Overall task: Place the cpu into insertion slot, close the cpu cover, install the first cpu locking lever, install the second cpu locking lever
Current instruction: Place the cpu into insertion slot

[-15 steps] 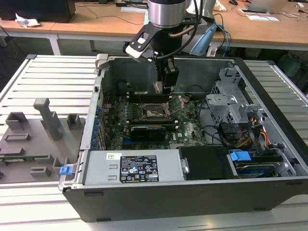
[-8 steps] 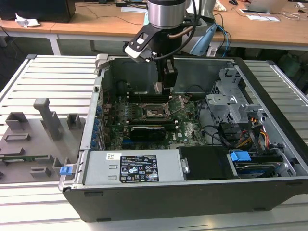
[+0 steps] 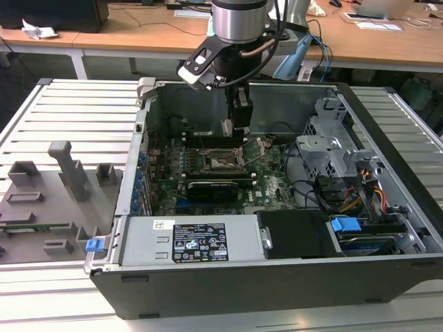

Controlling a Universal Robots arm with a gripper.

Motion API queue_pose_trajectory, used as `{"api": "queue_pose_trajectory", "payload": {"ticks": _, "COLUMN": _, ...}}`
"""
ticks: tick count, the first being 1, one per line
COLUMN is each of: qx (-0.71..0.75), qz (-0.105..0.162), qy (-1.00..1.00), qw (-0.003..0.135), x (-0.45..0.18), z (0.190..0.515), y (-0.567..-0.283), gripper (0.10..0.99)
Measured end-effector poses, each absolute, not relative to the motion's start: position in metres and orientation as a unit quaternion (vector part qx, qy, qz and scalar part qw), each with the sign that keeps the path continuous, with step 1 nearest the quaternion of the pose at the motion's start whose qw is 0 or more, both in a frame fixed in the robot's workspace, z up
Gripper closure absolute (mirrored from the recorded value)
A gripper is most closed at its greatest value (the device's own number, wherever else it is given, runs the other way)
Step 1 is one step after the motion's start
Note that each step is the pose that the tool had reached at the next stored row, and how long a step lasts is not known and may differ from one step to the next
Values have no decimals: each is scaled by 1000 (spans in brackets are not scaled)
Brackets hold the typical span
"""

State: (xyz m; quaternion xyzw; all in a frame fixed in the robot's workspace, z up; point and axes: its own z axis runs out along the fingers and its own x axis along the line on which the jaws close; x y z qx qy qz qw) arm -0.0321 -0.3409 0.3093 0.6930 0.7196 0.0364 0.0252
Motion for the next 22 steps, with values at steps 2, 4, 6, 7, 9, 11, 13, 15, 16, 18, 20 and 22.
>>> {"api": "queue_pose_trajectory", "payload": {"ticks": 2, "qx": 697, "qz": 36, "qy": 716, "qw": 25, "x": -32, "z": 309, "y": -341, "gripper": 549}}
{"api": "queue_pose_trajectory", "payload": {"ticks": 4, "qx": 700, "qz": 36, "qy": 713, "qw": 26, "x": -32, "z": 308, "y": -341, "gripper": 549}}
{"api": "queue_pose_trajectory", "payload": {"ticks": 6, "qx": 704, "qz": 36, "qy": 709, "qw": 26, "x": -32, "z": 307, "y": -341, "gripper": 549}}
{"api": "queue_pose_trajectory", "payload": {"ticks": 7, "qx": 706, "qz": 36, "qy": 707, "qw": 26, "x": -32, "z": 307, "y": -341, "gripper": 549}}
{"api": "queue_pose_trajectory", "payload": {"ticks": 9, "qx": 709, "qz": 36, "qy": 704, "qw": 26, "x": -32, "z": 306, "y": -341, "gripper": 549}}
{"api": "queue_pose_trajectory", "payload": {"ticks": 11, "qx": 711, "qz": 36, "qy": 702, "qw": 26, "x": -32, "z": 306, "y": -341, "gripper": 549}}
{"api": "queue_pose_trajectory", "payload": {"ticks": 13, "qx": 713, "qz": 36, "qy": 700, "qw": 26, "x": -32, "z": 305, "y": -341, "gripper": 549}}
{"api": "queue_pose_trajectory", "payload": {"ticks": 15, "qx": 716, "qz": 36, "qy": 697, "qw": 26, "x": -32, "z": 304, "y": -341, "gripper": 549}}
{"api": "queue_pose_trajectory", "payload": {"ticks": 16, "qx": 716, "qz": 36, "qy": 696, "qw": 26, "x": -32, "z": 304, "y": -341, "gripper": 549}}
{"api": "queue_pose_trajectory", "payload": {"ticks": 18, "qx": 718, "qz": 35, "qy": 694, "qw": 26, "x": -32, "z": 304, "y": -341, "gripper": 549}}
{"api": "queue_pose_trajectory", "payload": {"ticks": 20, "qx": 719, "qz": 35, "qy": 693, "qw": 26, "x": -32, "z": 303, "y": -341, "gripper": 549}}
{"api": "queue_pose_trajectory", "payload": {"ticks": 22, "qx": 721, "qz": 35, "qy": 692, "qw": 27, "x": -32, "z": 302, "y": -341, "gripper": 549}}
